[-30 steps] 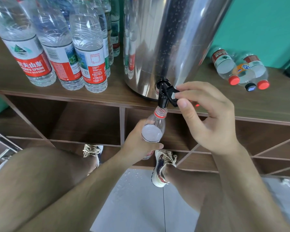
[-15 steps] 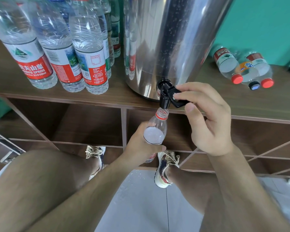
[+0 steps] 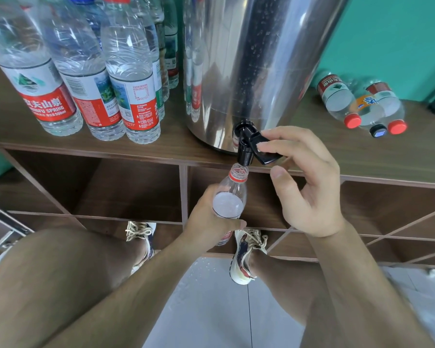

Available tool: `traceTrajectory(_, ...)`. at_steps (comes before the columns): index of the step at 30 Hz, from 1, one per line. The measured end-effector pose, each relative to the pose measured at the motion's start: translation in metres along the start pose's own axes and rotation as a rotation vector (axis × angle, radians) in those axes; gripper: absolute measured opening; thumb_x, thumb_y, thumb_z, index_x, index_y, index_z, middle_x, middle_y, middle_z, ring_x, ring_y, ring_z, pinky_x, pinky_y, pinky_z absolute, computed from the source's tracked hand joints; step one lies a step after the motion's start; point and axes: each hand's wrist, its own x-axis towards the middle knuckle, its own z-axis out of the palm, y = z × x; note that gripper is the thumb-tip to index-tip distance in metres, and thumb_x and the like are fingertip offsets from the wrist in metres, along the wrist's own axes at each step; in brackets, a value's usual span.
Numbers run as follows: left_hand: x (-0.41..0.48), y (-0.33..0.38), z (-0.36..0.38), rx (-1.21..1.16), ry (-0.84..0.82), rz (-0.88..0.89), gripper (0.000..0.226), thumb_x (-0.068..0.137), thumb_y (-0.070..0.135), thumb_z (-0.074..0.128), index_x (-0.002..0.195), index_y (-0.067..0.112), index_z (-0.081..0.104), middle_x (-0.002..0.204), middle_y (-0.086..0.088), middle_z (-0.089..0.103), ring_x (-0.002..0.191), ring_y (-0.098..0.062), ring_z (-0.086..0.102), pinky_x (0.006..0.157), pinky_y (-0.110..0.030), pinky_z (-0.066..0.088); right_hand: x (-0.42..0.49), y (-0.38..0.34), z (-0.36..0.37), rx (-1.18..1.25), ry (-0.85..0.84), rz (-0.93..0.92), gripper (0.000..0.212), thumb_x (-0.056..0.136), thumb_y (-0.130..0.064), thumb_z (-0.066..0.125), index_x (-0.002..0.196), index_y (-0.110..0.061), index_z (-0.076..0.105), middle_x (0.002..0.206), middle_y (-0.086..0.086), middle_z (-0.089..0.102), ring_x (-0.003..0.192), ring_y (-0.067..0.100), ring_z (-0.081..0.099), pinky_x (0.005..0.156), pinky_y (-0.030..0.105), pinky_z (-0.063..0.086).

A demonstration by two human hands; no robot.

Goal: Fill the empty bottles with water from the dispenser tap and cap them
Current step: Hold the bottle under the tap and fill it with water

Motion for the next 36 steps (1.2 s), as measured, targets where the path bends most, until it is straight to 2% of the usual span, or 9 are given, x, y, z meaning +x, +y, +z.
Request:
traceTrajectory(7, -0.0005, 0.0006, 0.0003, -0.011, 0.005, 0.001, 0.084, 0.069, 0.019, 0.095, 0.128, 0.046, 0.041, 0.118, 0.022, 0.054, 0.112, -0.007, 0.055, 0.077, -0.013, 0.042, -0.002, 0.0008, 0.0024, 0.018, 0.013, 0.0, 0.033, 0.092, -0.01, 0.05, 0.112, 0.008, 0.07, 0.123, 0.025, 0.063, 0.109, 0.017, 0.062, 0.078, 0.018, 0.05)
traceTrajectory(14, -0.0008, 0.0008, 0.0016, 0.007, 0.001, -0.002, 0.084, 0.071, 0.021, 0.094, 0.128, 0.047, 0.039, 0.117, 0.025, 0.052, 0.109, -0.004, 0.054, 0.075, -0.009, 0.038, -0.001, 0.0003, 0.0033, 0.025, 0.019, -0.019, 0.034, 0.091, -0.01, 0.049, 0.114, 0.007, 0.069, 0.122, 0.028, 0.063, 0.113, 0.016, 0.06, 0.09, 0.017, 0.047)
traceTrajectory(21, -0.0011, -0.0013, 0.0023, -0.002, -0.004, -0.018, 0.083, 0.071, 0.023, 0.094, 0.13, 0.046, 0.04, 0.117, 0.024, 0.054, 0.111, -0.004, 0.055, 0.08, -0.014, 0.042, -0.0003, 0.0007, 0.0049, 0.047, 0.025, -0.02, 0.033, 0.091, -0.009, 0.049, 0.114, 0.006, 0.068, 0.121, 0.028, 0.062, 0.112, 0.016, 0.06, 0.087, 0.018, 0.049)
traceTrajectory(23, -0.0005, -0.0013, 0.0029, 0.023, -0.004, -0.017, 0.084, 0.071, 0.024, 0.094, 0.129, 0.048, 0.038, 0.117, 0.026, 0.052, 0.111, -0.004, 0.054, 0.08, -0.013, 0.041, -0.0011, 0.0019, 0.0046, 0.034, 0.03, -0.026, 0.031, 0.091, -0.005, 0.051, 0.113, 0.006, 0.069, 0.121, 0.027, 0.062, 0.114, 0.019, 0.06, 0.084, 0.021, 0.051)
traceTrajectory(25, 0.0004, -0.0015, 0.0032, 0.031, -0.004, -0.021, 0.084, 0.071, 0.025, 0.094, 0.128, 0.049, 0.038, 0.117, 0.027, 0.052, 0.111, -0.004, 0.054, 0.08, -0.012, 0.04, -0.0028, 0.003, 0.0046, 0.017, 0.032, -0.027, 0.028, 0.088, 0.001, 0.057, 0.113, 0.004, 0.07, 0.124, 0.023, 0.061, 0.113, 0.027, 0.061, 0.072, 0.029, 0.055)
traceTrajectory(28, 0.0016, -0.0023, 0.0035, 0.04, 0.002, -0.028, 0.085, 0.07, 0.026, 0.095, 0.128, 0.049, 0.038, 0.117, 0.026, 0.053, 0.112, -0.005, 0.055, 0.08, -0.013, 0.041, -0.0038, 0.0035, 0.0047, -0.018, 0.047, -0.044, 0.025, 0.089, -0.006, 0.068, 0.114, -0.003, 0.07, 0.125, 0.018, 0.063, 0.105, 0.033, 0.063, 0.056, 0.036, 0.051)
traceTrajectory(31, 0.0026, -0.0027, 0.004, 0.048, 0.004, -0.026, 0.085, 0.069, 0.027, 0.095, 0.129, 0.047, 0.039, 0.119, 0.024, 0.054, 0.115, -0.008, 0.056, 0.085, -0.018, 0.045, -0.0032, 0.0031, 0.0047, -0.046, 0.081, -0.066, 0.022, 0.091, -0.012, 0.075, 0.113, -0.01, 0.07, 0.121, 0.017, 0.065, 0.1, 0.035, 0.064, 0.054, 0.034, 0.049)
traceTrajectory(36, 0.003, -0.0028, 0.0046, 0.035, 0.014, -0.02, 0.086, 0.067, 0.025, 0.096, 0.128, 0.049, 0.04, 0.119, 0.024, 0.055, 0.116, -0.008, 0.056, 0.084, -0.017, 0.045, -0.0037, 0.0031, 0.0059, -0.065, 0.093, -0.086, 0.02, 0.094, -0.014, 0.074, 0.113, -0.011, 0.07, 0.119, 0.016, 0.066, 0.099, 0.034, 0.065, 0.054, 0.033, 0.049)
